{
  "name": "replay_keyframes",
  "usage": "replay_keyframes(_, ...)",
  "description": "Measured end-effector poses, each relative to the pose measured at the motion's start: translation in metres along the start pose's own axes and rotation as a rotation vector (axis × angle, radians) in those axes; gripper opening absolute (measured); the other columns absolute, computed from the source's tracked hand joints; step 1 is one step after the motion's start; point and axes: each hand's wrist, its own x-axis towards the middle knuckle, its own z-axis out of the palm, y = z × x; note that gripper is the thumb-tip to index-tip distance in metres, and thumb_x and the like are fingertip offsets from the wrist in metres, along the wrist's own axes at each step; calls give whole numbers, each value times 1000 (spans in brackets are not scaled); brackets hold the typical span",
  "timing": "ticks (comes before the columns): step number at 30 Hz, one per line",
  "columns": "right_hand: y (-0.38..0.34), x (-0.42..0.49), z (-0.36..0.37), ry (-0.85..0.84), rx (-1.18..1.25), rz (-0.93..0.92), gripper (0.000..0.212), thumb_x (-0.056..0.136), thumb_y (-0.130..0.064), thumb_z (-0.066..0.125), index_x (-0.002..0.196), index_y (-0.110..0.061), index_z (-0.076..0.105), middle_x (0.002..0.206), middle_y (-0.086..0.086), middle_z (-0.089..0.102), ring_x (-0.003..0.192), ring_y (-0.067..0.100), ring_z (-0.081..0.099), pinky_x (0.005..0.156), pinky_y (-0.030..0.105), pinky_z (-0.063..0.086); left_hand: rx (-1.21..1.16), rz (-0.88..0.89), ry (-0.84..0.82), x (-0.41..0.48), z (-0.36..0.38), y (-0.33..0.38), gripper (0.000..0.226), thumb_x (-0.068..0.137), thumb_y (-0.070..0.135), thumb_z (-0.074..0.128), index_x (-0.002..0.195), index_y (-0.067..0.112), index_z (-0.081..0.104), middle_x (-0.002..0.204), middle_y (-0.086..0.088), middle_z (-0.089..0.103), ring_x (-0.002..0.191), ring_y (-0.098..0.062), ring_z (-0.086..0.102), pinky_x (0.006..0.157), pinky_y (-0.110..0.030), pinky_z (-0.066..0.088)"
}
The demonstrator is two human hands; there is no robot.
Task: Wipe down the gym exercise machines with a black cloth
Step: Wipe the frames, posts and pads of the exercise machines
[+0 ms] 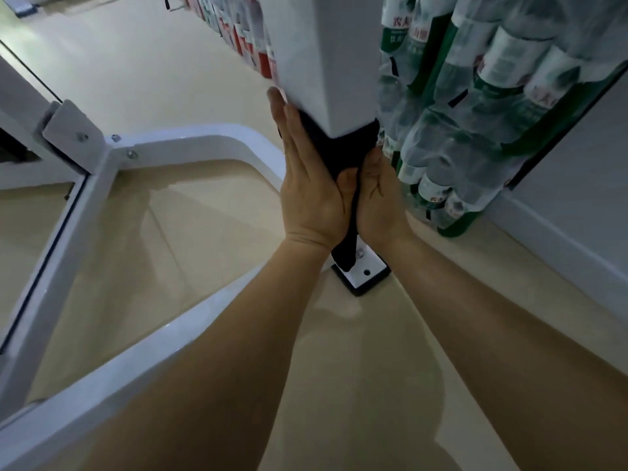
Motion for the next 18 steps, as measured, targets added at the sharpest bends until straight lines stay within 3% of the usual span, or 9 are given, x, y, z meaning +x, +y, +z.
replay_keyframes(3, 25, -5, 0, -11, -20, 58, 32, 104, -43, 18, 91, -44, 48, 87, -23, 56, 82, -5, 54, 84, 23, 43, 6, -45, -15, -18, 9, -13, 90, 93, 46, 40, 147, -14, -1, 158, -37, -1, 152, -40, 9, 109, -12, 32)
replay_keyframes(6, 45, -12, -1, -6, -89, 90, 32, 97, -56, 16, 85, -44, 43, 77, -25, 52, 75, -5, 50, 78, 23, 42, 59, -59, 13, -37, 16, -26, 91, 93, 39, 50, 147, -12, -2, 158, -38, 0, 153, -14, -4, 105, -1, 24)
replay_keyframes(8, 56, -16, -3, -18, -139, 109, 35, 95, -59, 13, 82, -45, 42, 70, -27, 52, 70, -7, 49, 73, 20, 40, 99, -70, 20, -47, 20, -31, 92, 92, 33, 59, 147, -5, -4, 159, -36, 1, 147, 5, -9, 99, -6, 31)
replay_keyframes(10, 67, -20, -6, -12, -188, 112, 36, 99, -52, 13, 82, -43, 43, 72, -24, 54, 69, -8, 51, 72, 19, 39, 130, -93, 12, -58, 23, -36, 90, 93, 33, 60, 148, 3, -4, 160, -33, 2, 144, 13, -7, 88, -21, 44)
replay_keyframes(12, 80, -26, -10, -18, -237, 119, 37, 104, -43, 14, 83, -40, 44, 75, -19, 56, 70, -7, 53, 72, 23, 42, 148, -114, -27, -71, 25, -43, 91, 95, 25, 65, 148, 5, -5, 161, -30, 0, 150, 5, 2, 83, -35, 53)
replay_keyframes(15, 101, -35, -14, -55, -299, 170, 37, 105, -44, 13, 85, -40, 45, 79, -15, 58, 73, 2, 56, 75, 31, 46, 208, -218, -173, -89, 26, -52, 93, 97, 34, 60, 151, 21, -15, 166, -14, -8, 141, -24, 39, 72, -44, 58)
replay_keyframes(18, 115, -39, -17, -84, -332, 200, 34, 105, -43, 14, 87, -42, 43, 80, -17, 58, 72, -1, 55, 72, 26, 44, 298, -282, -217, -99, 27, -55, 94, 97, 53, 51, 152, 28, -21, 167, -1, -11, 139, -28, 46, 86, -42, 56)
